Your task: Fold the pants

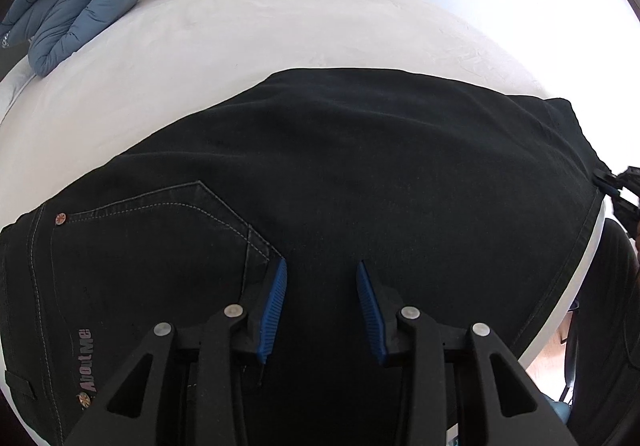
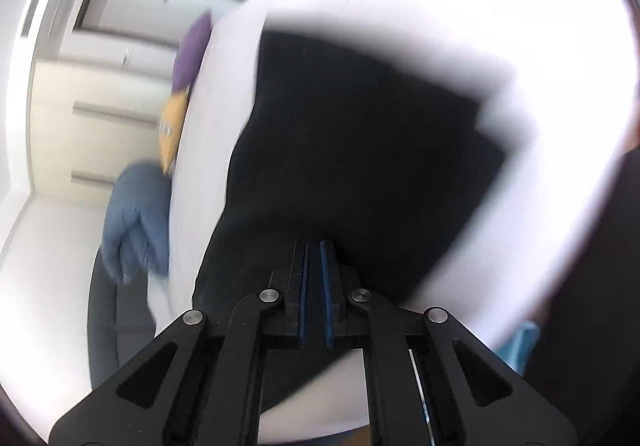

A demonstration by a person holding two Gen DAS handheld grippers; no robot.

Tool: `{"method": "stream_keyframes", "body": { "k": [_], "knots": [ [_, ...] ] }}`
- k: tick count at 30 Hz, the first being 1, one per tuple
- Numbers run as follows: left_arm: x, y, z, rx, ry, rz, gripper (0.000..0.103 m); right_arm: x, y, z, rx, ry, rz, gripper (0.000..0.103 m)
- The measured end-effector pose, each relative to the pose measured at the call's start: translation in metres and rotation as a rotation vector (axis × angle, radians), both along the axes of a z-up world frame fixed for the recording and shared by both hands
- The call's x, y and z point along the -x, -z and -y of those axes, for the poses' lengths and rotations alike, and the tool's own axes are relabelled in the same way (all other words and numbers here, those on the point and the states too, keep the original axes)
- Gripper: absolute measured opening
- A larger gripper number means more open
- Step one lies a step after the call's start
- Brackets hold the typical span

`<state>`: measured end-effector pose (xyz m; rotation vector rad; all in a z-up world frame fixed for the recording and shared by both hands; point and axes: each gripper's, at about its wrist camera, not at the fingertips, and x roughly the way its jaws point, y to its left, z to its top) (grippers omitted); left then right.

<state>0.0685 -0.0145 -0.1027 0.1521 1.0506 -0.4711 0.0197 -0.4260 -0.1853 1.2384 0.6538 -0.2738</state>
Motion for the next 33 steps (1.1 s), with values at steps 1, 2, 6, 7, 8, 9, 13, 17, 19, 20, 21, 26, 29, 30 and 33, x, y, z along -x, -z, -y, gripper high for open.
{"method": "stream_keyframes", "body": {
  "k": [1, 2, 6, 7, 8, 9, 13, 17, 19, 20, 21, 26, 29, 30, 33],
  "knots": [
    [0.000, 0.000, 0.001, -0.004, 0.000, 0.000, 0.040, 0.017, -0.006, 0.013, 0.009, 0.041, 0.002, 0.006],
    [0.000, 0.001, 0.002, -0.008, -0.002, 0.002, 0.040, 0.031, -0.013, 0.022, 0.015, 0.069, 0.013, 0.008],
    [0.006, -0.001, -0.002, -0.005, -0.022, 0.012, 0.040, 0.056, -0.030, 0.025, -0.009, 0.128, 0.087, 0.087],
    [0.007, -0.001, -0.001, -0.007, -0.022, 0.013, 0.040, 0.070, -0.030, 0.033, -0.035, 0.162, 0.111, 0.102],
    [0.001, 0.001, -0.001, -0.010, -0.023, 0.012, 0.040, 0.072, -0.029, 0.035, -0.054, 0.158, 0.141, 0.102],
    [0.004, 0.001, -0.001, -0.012, -0.021, 0.009, 0.040, 0.069, -0.030, 0.025, -0.068, 0.137, 0.167, 0.102],
    [0.000, 0.002, 0.008, -0.018, -0.018, 0.001, 0.040, 0.038, -0.015, -0.003, -0.183, 0.115, 0.173, 0.088],
    [-0.001, 0.002, 0.007, -0.016, -0.024, -0.002, 0.040, 0.023, -0.013, 0.008, -0.241, 0.132, 0.140, 0.074],
    [-0.002, 0.002, 0.009, -0.015, -0.022, -0.001, 0.040, 0.020, -0.002, 0.009, -0.249, 0.141, 0.100, 0.072],
    [-0.002, 0.002, 0.009, -0.012, -0.022, -0.002, 0.040, 0.018, 0.004, 0.010, -0.263, 0.152, 0.100, 0.068],
    [-0.003, 0.002, 0.007, -0.011, -0.019, -0.003, 0.040, 0.016, 0.009, 0.010, -0.278, 0.158, 0.109, 0.068],
    [-0.002, 0.002, 0.006, -0.009, -0.018, -0.004, 0.040, 0.007, 0.024, 0.012, -0.297, 0.198, 0.065, 0.054],
    [-0.002, 0.002, 0.005, -0.006, -0.021, -0.003, 0.040, 0.007, 0.032, 0.012, -0.349, 0.241, 0.083, 0.052],
    [-0.002, 0.002, 0.005, -0.006, -0.022, -0.002, 0.040, 0.006, 0.033, 0.013, -0.354, 0.247, 0.087, 0.052],
    [-0.002, 0.002, 0.005, -0.006, -0.019, -0.003, 0.040, 0.008, 0.035, 0.012, -0.377, 0.275, 0.108, 0.052]
  ]
}}
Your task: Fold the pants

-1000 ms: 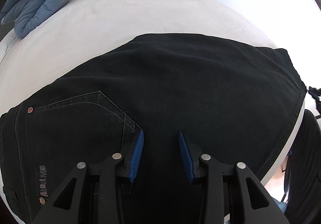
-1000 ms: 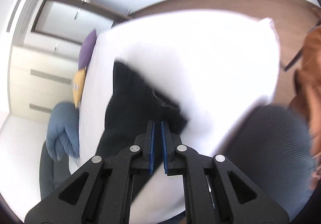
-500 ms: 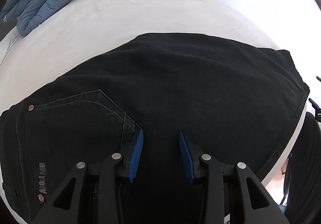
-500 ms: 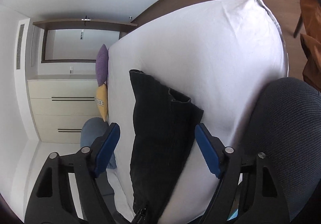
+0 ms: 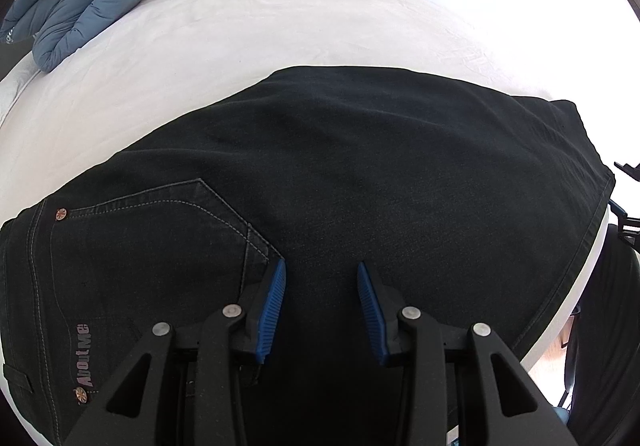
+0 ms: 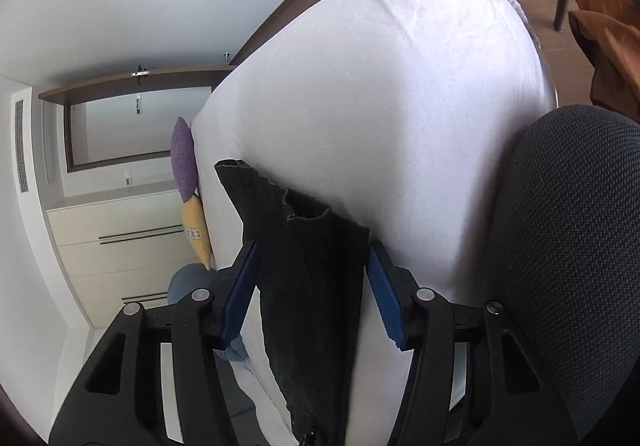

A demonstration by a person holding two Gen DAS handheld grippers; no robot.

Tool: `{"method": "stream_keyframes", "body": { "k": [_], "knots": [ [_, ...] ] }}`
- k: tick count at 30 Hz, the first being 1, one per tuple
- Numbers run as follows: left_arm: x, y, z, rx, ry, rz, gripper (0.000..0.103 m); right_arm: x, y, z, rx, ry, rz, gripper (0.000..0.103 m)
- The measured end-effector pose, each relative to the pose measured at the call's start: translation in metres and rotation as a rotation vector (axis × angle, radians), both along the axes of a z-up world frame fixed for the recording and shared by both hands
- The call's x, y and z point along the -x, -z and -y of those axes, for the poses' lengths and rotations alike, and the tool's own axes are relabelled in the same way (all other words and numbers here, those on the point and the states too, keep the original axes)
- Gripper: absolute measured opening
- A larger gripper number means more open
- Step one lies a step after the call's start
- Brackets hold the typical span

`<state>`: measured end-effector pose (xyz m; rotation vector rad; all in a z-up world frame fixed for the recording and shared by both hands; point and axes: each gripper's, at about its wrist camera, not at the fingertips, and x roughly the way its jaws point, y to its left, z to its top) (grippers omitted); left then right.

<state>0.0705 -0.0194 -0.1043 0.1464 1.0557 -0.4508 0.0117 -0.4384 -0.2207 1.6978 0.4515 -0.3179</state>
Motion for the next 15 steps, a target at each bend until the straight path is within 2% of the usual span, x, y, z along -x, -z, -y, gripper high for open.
{"method": "stream_keyframes", "body": {
  "k": [3, 7, 12, 15],
  "knots": [
    [0.000, 0.000, 0.001, -0.003, 0.002, 0.000, 0.040, 0.000, 0.006, -0.001, -0.044, 0.016, 0.068, 0.052],
    [0.001, 0.000, 0.001, -0.003, 0.001, -0.001, 0.040, -0.007, 0.012, -0.004, -0.042, 0.017, 0.120, 0.049],
    [0.001, -0.001, 0.001, -0.009, 0.000, -0.002, 0.040, -0.025, 0.023, 0.002, -0.050, 0.025, 0.158, 0.037],
    [0.001, -0.001, 0.002, -0.014, 0.002, -0.004, 0.040, -0.037, 0.028, 0.006, -0.043, 0.030, 0.168, 0.025]
  ]
}}
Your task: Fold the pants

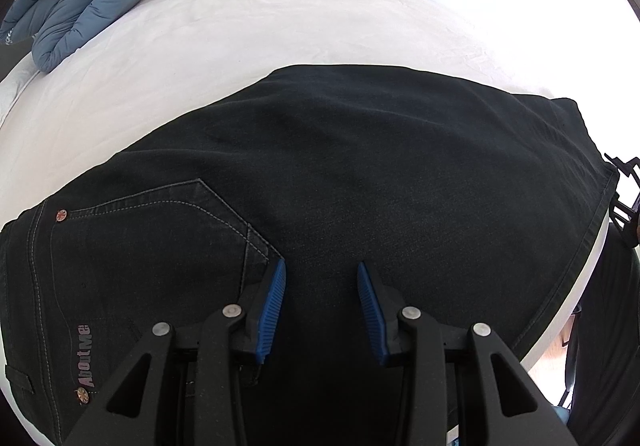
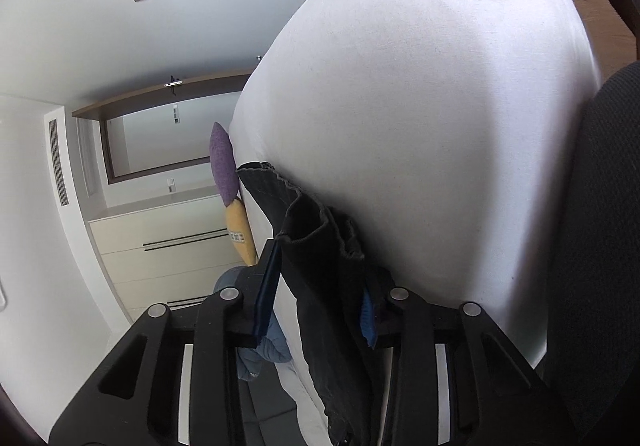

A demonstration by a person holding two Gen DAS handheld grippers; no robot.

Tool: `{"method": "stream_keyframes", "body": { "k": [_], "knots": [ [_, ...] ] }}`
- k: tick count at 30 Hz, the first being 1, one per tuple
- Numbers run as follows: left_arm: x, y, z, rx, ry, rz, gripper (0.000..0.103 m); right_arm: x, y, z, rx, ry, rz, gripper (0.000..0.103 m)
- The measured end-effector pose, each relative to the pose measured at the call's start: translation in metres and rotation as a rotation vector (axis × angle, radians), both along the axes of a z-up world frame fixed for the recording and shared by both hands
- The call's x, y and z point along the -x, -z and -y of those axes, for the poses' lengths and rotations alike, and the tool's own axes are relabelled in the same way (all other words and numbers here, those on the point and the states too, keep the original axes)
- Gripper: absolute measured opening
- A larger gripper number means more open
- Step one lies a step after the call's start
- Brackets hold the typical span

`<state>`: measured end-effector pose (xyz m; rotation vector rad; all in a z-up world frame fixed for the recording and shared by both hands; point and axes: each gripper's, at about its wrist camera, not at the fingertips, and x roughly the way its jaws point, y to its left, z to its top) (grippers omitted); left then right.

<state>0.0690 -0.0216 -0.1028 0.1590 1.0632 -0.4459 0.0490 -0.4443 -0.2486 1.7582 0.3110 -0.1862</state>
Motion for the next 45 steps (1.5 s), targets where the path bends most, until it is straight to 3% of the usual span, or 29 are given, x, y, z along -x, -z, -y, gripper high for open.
{"method": "stream_keyframes", "body": {
  "k": [2, 4, 11, 15, 17, 19, 23, 26, 27, 28, 30, 34, 39, 42, 45],
  "knots": [
    [0.000, 0.000, 0.001, -0.005, 0.001, -0.003, 0.040, -0.007, 0.002, 0.002, 0.001, -0.007, -0.009, 0.013],
    [-0.001, 0.000, 0.002, -0.006, 0.000, -0.010, 0.040, -0.019, 0.001, 0.003, 0.023, -0.017, -0.028, 0.010],
    [-0.004, 0.000, 0.003, -0.002, 0.002, -0.026, 0.040, -0.035, -0.026, 0.002, 0.177, -0.062, -0.096, 0.008],
    [-0.004, 0.001, 0.001, 0.017, -0.012, -0.023, 0.040, -0.053, -0.060, -0.006, 0.326, -0.109, -0.134, 0.008],
    [-0.003, 0.002, 0.000, 0.023, -0.018, -0.019, 0.040, -0.070, -0.089, -0.022, 0.474, -0.174, -0.161, 0.008],
    [-0.003, 0.003, 0.000, 0.032, -0.024, -0.019, 0.040, -0.096, -0.126, -0.058, 0.690, -0.292, -0.179, 0.008],
    [-0.005, 0.002, -0.006, 0.066, -0.046, -0.033, 0.040, -0.140, -0.173, -0.187, 1.159, -0.612, -0.159, 0.008],
    [-0.006, 0.000, -0.010, 0.113, -0.071, -0.055, 0.048, -0.164, -0.149, -0.289, 1.489, -0.881, -0.228, 0.008],
    [-0.007, -0.001, -0.013, 0.144, -0.077, -0.070, 0.058, -0.166, -0.132, -0.311, 1.537, -0.956, -0.253, 0.008],
    [-0.007, -0.005, -0.013, 0.177, -0.090, -0.088, 0.067, -0.163, -0.116, -0.327, 1.539, -1.009, -0.272, 0.008],
    [-0.004, -0.012, -0.011, 0.218, -0.104, -0.098, 0.075, -0.166, -0.103, -0.336, 1.545, -1.030, -0.303, 0.008],
    [0.000, -0.020, 0.002, 0.371, -0.108, -0.147, 0.094, -0.168, -0.105, -0.328, 1.532, -1.005, -0.298, 0.008],
    [-0.011, -0.013, 0.028, 0.528, -0.113, -0.270, 0.094, -0.138, -0.115, -0.339, 1.557, -0.953, -0.261, 0.008],
    [-0.033, -0.011, 0.036, 0.646, -0.171, -0.336, 0.103, -0.135, -0.120, -0.344, 1.604, -0.933, -0.244, 0.008],
    [-0.049, -0.003, 0.045, 0.653, -0.210, -0.411, 0.103, -0.132, -0.125, -0.347, 1.611, -0.913, -0.233, 0.008]
  ]
}}
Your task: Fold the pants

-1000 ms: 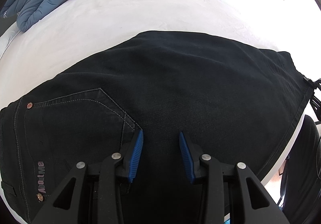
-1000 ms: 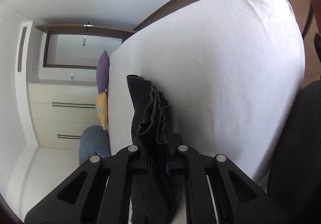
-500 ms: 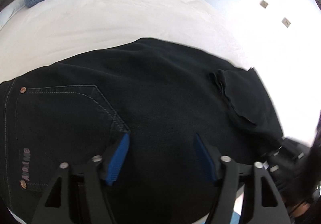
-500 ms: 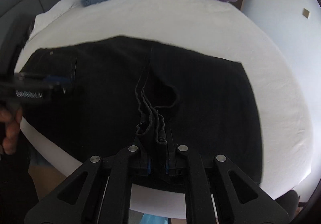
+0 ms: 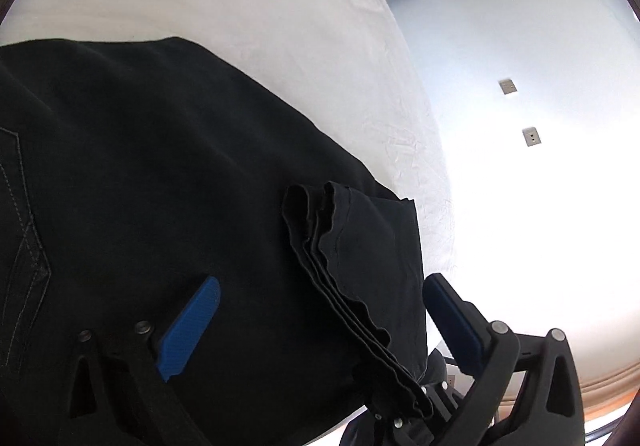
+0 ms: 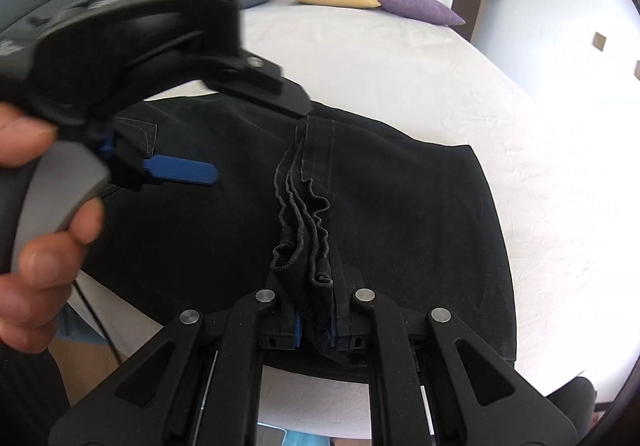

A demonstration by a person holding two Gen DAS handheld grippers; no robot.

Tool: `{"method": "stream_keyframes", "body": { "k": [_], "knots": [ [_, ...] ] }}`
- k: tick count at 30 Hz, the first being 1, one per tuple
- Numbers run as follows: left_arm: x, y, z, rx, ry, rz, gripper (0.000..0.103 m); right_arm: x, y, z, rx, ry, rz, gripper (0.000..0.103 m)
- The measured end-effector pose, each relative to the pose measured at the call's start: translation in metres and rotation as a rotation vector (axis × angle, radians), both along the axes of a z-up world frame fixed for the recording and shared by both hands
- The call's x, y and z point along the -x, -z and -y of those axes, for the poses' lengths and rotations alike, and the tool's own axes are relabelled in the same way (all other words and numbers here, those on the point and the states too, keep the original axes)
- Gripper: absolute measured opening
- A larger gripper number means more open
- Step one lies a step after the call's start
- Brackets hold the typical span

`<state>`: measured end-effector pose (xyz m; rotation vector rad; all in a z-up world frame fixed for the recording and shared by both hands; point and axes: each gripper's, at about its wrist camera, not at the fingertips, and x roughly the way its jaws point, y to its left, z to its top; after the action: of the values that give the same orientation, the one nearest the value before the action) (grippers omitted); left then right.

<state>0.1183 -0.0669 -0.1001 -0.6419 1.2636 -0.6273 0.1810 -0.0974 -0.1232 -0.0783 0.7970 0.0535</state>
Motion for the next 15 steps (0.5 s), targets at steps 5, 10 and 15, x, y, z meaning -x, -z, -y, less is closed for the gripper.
{"method": "stream_keyframes", "body": {
  "k": [5, 10, 15],
  "knots": [
    [-0.013, 0.000, 0.018, 0.008, 0.040, -0.025, 0.098, 0.024, -0.025, -0.004, 0.095, -0.022, 0.082, 0.008],
    [-0.030, 0.001, 0.040, -0.041, 0.148, -0.045, 0.015, 0.041, -0.027, -0.026, 0.146, -0.072, 0.097, 0.008],
    [-0.042, -0.015, 0.035, -0.077, 0.192, 0.000, 0.012, 0.056, -0.032, -0.045, 0.206, -0.128, 0.117, 0.008]
  ]
}}
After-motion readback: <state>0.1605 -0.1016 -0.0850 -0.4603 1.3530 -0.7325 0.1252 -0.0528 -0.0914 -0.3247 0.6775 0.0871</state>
